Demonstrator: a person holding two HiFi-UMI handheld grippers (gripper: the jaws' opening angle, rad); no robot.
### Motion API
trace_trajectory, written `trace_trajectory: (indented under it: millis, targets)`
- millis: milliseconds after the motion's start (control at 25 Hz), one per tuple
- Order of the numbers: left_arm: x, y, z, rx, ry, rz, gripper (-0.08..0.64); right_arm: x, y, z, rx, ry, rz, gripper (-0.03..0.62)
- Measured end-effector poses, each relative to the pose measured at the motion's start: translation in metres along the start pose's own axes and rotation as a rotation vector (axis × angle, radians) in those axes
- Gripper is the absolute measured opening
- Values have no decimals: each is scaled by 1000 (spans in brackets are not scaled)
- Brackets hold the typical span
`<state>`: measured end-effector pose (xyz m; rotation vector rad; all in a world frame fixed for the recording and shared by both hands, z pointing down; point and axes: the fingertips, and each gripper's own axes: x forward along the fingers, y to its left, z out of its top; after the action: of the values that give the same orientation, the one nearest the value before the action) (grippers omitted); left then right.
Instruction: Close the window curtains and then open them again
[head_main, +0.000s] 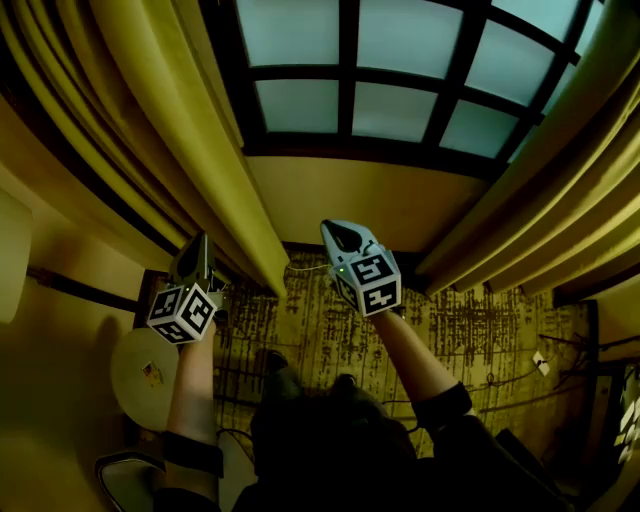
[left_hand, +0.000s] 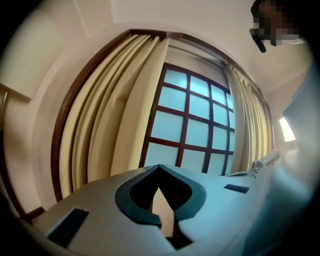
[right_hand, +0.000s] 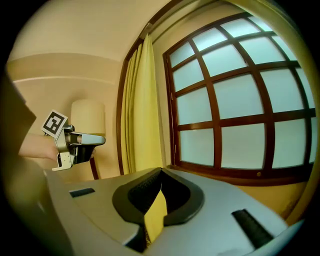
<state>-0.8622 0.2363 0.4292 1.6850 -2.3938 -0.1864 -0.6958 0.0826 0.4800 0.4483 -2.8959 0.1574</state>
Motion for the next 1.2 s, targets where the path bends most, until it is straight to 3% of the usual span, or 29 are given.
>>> trace_trajectory:
  millis: [280, 720, 1200]
  targets:
    - [-9, -42, -43, 66, 97, -76, 3, -55, -11, -20, 41, 22, -103, 2]
    - [-29, -53, -84, 113, 193, -170, 3, -105, -2, -62, 68, 100, -244, 2]
    - [-46, -72, -116, 94, 239, -249, 3, -149, -8, -84, 83, 144, -354, 2]
